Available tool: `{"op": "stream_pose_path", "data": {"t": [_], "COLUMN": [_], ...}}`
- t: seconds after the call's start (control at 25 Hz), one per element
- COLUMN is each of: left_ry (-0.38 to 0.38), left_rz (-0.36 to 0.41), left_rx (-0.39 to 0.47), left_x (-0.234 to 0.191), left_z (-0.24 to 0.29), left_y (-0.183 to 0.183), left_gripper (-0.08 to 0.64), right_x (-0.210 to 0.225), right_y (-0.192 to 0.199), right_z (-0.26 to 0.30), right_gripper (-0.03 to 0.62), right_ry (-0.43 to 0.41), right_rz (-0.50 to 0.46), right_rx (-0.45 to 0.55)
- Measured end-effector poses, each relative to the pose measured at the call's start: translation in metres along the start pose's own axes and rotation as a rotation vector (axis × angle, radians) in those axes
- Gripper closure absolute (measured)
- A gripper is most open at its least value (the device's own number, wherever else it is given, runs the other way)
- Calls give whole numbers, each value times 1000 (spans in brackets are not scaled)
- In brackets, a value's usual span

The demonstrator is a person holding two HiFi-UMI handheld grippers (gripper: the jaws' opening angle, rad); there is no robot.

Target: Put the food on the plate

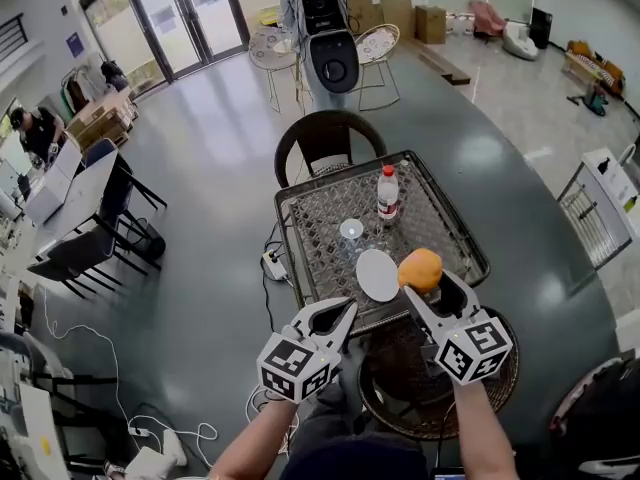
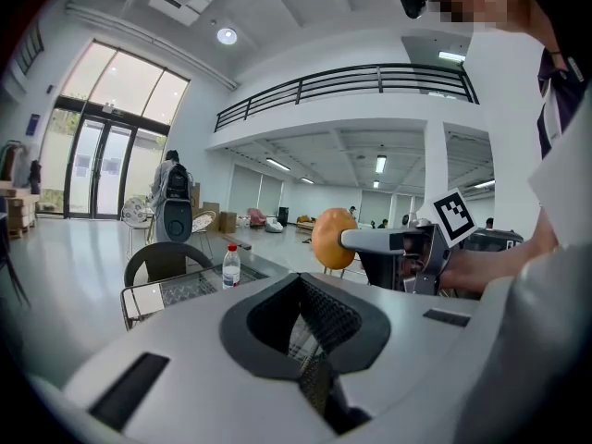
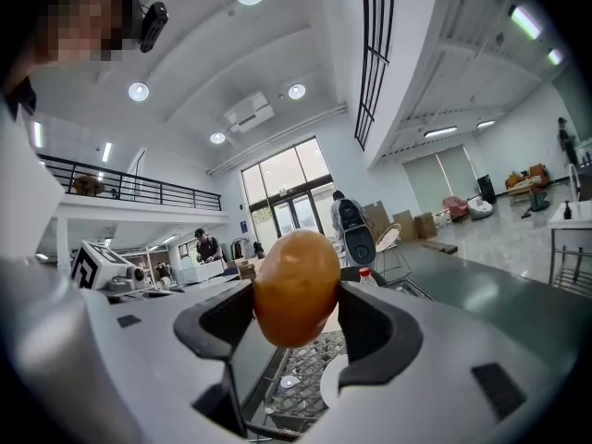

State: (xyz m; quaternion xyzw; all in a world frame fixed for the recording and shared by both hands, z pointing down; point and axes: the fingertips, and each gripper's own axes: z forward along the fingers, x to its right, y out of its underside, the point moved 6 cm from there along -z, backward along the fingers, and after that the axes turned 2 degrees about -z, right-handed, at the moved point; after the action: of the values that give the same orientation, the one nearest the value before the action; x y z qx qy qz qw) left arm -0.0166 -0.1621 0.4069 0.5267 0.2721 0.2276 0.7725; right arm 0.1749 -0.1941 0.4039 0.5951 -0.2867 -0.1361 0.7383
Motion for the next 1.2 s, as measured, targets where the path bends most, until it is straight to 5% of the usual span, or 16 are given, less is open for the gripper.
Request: {"op": "stream_pose_path", "data": {"t": [0.6, 1.2], "left_ry": [124, 76], "left_rz": [-49, -45], "left_rx": [-28, -64], "left_x": [-45, -85], "left_z": [50, 66], "left_y": [8, 21], "left_gripper": [552, 552], "right_x": [15, 43], "right_y": [16, 66], "right_z": [37, 104], "right_gripper": [305, 305], "right_ry": [120, 106], "right_rz": [5, 6], "right_rx": [-99, -269]}}
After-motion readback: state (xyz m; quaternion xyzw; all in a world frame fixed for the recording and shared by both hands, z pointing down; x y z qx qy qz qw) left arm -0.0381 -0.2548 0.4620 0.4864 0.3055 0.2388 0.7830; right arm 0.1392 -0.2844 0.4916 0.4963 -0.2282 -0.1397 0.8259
